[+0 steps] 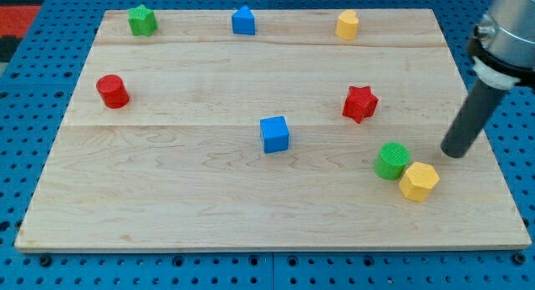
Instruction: Slide the yellow hexagon towards bottom center
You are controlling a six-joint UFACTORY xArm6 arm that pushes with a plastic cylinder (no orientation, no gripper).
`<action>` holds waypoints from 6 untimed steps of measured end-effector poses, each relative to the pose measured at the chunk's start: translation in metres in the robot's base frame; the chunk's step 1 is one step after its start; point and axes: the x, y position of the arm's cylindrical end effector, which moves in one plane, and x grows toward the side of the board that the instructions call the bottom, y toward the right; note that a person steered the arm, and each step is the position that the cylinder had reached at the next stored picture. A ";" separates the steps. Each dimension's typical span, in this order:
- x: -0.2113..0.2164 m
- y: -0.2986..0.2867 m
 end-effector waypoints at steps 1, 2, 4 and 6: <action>0.006 -0.036; 0.046 -0.061; 0.095 -0.033; 0.043 -0.151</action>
